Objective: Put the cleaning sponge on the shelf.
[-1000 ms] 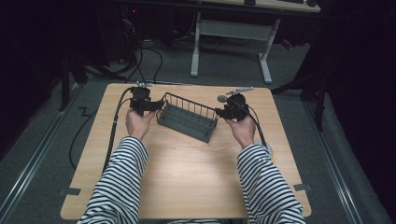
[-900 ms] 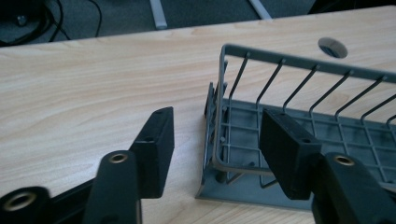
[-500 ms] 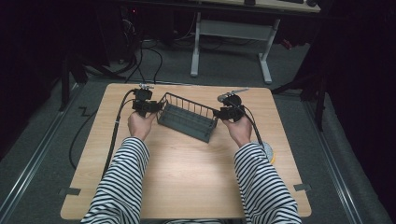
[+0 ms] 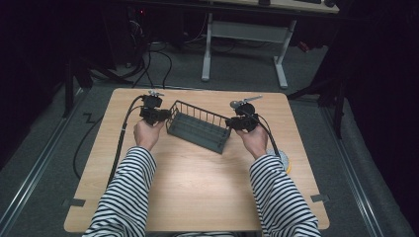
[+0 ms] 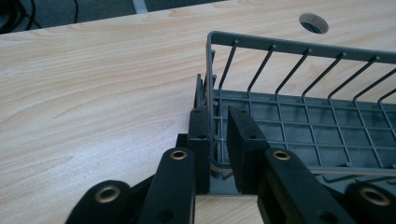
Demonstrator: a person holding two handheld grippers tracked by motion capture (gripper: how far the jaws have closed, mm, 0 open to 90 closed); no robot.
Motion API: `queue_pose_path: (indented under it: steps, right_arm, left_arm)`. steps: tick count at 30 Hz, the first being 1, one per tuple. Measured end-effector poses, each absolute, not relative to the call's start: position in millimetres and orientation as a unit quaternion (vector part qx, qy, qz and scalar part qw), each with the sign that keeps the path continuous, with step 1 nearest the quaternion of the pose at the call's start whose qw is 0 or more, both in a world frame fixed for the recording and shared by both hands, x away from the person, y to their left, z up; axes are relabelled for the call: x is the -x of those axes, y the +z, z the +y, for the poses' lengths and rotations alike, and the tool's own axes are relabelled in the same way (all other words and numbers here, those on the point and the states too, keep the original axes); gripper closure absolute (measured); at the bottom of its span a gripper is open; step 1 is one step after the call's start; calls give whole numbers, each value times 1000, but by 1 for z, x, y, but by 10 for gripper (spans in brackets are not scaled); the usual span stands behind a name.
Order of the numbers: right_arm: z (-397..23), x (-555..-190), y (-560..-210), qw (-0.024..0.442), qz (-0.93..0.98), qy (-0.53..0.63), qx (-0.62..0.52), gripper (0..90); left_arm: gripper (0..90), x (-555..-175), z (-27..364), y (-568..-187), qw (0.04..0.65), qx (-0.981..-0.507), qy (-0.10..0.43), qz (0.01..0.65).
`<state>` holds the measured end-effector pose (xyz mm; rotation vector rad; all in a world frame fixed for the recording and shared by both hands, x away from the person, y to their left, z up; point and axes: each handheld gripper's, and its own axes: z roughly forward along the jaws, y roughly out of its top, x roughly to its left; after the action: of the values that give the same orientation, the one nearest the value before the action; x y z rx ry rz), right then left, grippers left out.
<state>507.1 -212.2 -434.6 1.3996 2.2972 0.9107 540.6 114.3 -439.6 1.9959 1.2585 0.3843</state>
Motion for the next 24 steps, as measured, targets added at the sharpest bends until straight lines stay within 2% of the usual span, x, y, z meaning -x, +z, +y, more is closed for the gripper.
queue_pose_path:
  steps: [4,24]
  right_arm:
    - [-216,-497,-435,145,803,322,-481,653]
    - [-220,-439,-435,147,821,325,-447,640]
  left_arm:
    - [841,-533,115,-443,366,-784,141,481]
    - [837,-484,121,-445,384,-797,117,451]
